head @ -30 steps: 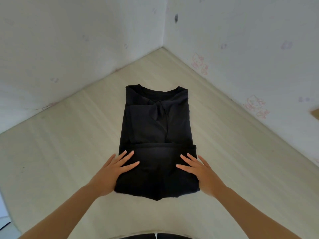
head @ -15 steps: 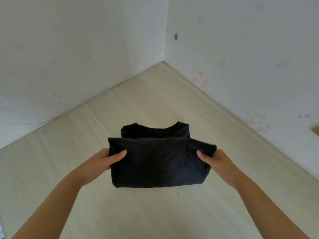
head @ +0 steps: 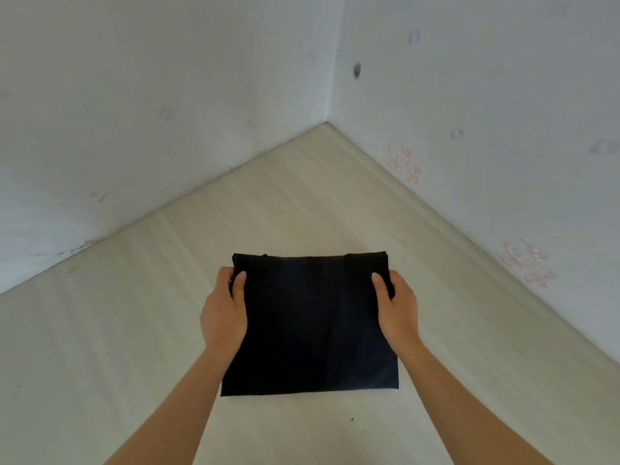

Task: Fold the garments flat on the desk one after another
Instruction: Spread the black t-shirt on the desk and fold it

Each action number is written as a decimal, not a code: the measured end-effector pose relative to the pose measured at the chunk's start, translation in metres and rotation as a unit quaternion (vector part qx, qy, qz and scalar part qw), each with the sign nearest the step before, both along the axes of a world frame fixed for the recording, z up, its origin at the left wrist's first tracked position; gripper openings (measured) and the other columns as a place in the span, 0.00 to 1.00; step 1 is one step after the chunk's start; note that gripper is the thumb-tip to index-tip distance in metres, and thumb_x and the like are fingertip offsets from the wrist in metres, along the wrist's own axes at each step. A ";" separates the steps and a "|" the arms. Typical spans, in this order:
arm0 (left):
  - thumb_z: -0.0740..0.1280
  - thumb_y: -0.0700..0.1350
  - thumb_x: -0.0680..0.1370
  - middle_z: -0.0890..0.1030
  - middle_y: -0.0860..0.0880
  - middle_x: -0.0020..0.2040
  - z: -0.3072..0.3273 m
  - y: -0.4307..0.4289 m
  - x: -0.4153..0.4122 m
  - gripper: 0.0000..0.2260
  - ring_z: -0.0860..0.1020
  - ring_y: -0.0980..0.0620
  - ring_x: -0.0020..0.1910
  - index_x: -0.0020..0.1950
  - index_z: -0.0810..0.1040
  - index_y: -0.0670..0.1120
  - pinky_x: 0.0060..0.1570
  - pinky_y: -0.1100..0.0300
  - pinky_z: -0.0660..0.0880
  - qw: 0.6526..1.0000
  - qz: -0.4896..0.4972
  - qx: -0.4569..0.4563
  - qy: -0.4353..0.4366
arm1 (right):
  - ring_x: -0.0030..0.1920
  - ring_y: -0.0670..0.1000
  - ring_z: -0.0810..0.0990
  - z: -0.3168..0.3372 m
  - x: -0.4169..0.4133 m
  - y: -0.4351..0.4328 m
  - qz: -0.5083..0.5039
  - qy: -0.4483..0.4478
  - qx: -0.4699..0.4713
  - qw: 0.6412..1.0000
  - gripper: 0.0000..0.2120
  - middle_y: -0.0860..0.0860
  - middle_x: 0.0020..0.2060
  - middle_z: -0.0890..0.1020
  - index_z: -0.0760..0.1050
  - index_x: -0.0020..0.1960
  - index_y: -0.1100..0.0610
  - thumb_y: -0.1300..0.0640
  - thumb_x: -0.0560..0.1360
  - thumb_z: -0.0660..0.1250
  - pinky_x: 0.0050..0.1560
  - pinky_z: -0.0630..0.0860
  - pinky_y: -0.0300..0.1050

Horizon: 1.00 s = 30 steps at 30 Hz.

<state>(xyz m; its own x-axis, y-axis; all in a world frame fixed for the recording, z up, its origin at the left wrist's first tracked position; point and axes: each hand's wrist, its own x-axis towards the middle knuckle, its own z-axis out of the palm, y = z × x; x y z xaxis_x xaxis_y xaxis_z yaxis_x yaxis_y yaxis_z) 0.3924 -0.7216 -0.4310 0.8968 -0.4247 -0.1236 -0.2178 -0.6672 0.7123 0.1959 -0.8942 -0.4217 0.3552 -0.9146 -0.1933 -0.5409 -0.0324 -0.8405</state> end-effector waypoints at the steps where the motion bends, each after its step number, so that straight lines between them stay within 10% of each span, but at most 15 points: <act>1: 0.52 0.56 0.82 0.77 0.55 0.42 -0.001 -0.003 0.004 0.13 0.77 0.54 0.38 0.58 0.68 0.50 0.39 0.54 0.73 1.000 0.010 -0.004 -0.010 | 0.40 0.43 0.77 -0.001 0.005 -0.005 -0.001 0.000 -0.013 1.000 0.12 0.45 0.39 0.78 0.75 0.48 0.53 0.47 0.81 0.58 0.38 0.69 0.35; 8: 0.65 0.53 0.79 0.70 0.43 0.63 -0.026 -0.012 0.021 0.23 0.73 0.42 0.59 0.69 0.66 0.43 0.56 0.48 0.72 0.992 0.095 0.035 0.082 | 0.64 0.53 0.69 -0.029 0.014 -0.020 -0.030 0.152 0.042 0.987 0.26 0.52 0.64 0.70 0.63 0.71 0.56 0.49 0.77 0.65 0.61 0.70 0.49; 17: 0.60 0.61 0.78 0.77 0.44 0.53 -0.033 0.003 -0.006 0.24 0.77 0.45 0.50 0.61 0.72 0.42 0.51 0.48 0.77 0.988 0.041 0.105 0.101 | 0.54 0.52 0.75 -0.029 0.007 -0.009 -0.003 0.133 0.163 0.978 0.25 0.51 0.59 0.76 0.66 0.68 0.58 0.45 0.77 0.65 0.51 0.73 0.45; 30: 0.52 0.55 0.82 0.79 0.49 0.45 -0.020 0.053 -0.041 0.15 0.78 0.48 0.40 0.64 0.65 0.48 0.40 0.53 0.74 0.984 -0.142 0.098 0.051 | 0.42 0.48 0.77 -0.010 -0.073 0.089 0.000 0.187 0.058 0.981 0.13 0.49 0.46 0.79 0.68 0.61 0.55 0.49 0.83 0.53 0.41 0.73 0.44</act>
